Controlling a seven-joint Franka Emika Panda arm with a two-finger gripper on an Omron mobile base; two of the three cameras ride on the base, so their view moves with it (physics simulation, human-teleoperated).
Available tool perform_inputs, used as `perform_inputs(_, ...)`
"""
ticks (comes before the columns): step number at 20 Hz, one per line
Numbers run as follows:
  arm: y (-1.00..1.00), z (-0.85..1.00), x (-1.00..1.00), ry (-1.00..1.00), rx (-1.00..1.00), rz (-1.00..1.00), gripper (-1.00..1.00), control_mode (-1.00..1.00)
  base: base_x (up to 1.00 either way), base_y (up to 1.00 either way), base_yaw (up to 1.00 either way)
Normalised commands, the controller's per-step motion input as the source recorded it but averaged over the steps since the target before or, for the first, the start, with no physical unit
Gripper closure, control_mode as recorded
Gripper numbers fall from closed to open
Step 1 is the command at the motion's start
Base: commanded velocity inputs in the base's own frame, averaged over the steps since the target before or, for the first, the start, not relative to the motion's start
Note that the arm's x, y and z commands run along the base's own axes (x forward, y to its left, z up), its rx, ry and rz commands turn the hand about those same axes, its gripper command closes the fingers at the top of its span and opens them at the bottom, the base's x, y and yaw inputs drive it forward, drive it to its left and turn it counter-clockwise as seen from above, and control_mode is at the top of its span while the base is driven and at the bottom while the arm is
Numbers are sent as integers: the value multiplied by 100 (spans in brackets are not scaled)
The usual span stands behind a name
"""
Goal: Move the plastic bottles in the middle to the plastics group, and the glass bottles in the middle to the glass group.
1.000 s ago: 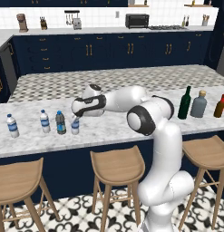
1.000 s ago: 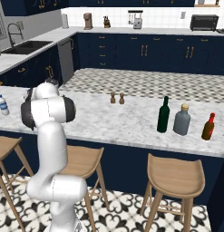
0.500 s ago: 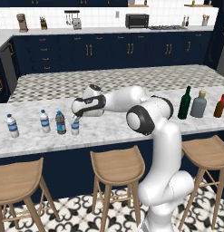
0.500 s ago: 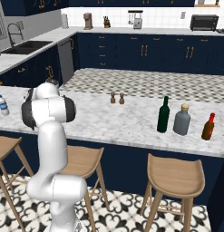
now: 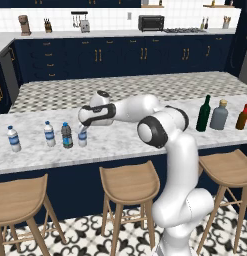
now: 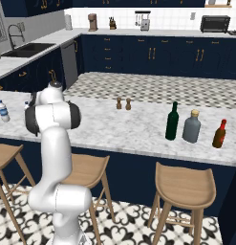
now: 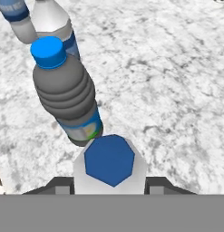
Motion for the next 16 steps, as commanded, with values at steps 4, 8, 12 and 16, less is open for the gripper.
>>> perform_inputs(4,1,0,21,0,0,0,100,-100,0,0,0)
perform_inputs(8,7,-17,2,0,0,1,100,-100,0,0,0)
perform_inputs(12,14,-45,0,0,-2,1,100,-100,0,0,0)
perform_inputs(16,2,-14,0,0,0,0,100,-100,0,0,0)
